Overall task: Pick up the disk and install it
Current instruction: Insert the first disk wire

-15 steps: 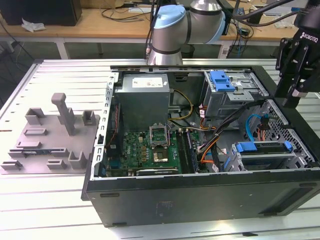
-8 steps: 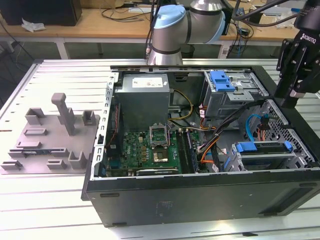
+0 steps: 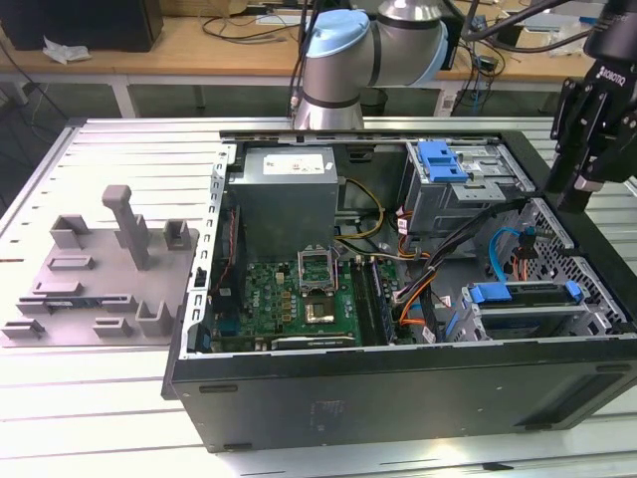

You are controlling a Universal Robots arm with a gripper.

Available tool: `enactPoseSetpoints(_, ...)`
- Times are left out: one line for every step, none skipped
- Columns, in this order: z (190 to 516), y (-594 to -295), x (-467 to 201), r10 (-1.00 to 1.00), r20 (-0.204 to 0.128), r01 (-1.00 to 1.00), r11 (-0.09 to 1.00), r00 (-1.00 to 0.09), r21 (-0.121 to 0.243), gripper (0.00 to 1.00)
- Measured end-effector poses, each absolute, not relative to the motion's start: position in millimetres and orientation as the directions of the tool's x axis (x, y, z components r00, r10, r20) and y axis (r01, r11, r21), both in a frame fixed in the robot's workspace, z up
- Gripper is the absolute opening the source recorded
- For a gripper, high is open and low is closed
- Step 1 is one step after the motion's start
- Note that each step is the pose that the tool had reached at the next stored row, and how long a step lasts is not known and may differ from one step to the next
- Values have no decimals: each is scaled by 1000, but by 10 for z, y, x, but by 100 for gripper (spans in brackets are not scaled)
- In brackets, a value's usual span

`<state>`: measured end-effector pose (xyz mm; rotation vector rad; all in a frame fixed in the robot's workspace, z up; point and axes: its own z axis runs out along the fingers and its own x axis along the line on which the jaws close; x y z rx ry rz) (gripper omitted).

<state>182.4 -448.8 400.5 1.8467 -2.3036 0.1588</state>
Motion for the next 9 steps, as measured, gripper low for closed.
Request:
enactPoseSetpoints(3998,-4430,1832,-952,223,-975,221,-209,29,44)
enactPoseSetpoints(3992,-4396,1839,-950,230,-975,221,-209,28,44)
enactPoseSetpoints(3986,-4378,1845,-949,236,-975,222,-209,27,44)
enactPoseSetpoints(3974,-4341,1869,-939,273,-975,222,-207,26,44)
enactPoseSetpoints(3963,-4303,1892,-932,298,-974,223,-205,27,44)
enactPoseSetpoints(3952,-4276,1903,-930,304,-974,223,-205,27,44)
enactPoseSetpoints(3939,-4250,1910,-929,309,-974,223,-204,27,44)
enactPoseSetpoints(3929,-4231,1911,-927,313,-974,224,-204,27,44)
enactPoseSetpoints(3921,-4216,1912,-926,317,-974,224,-204,28,44)
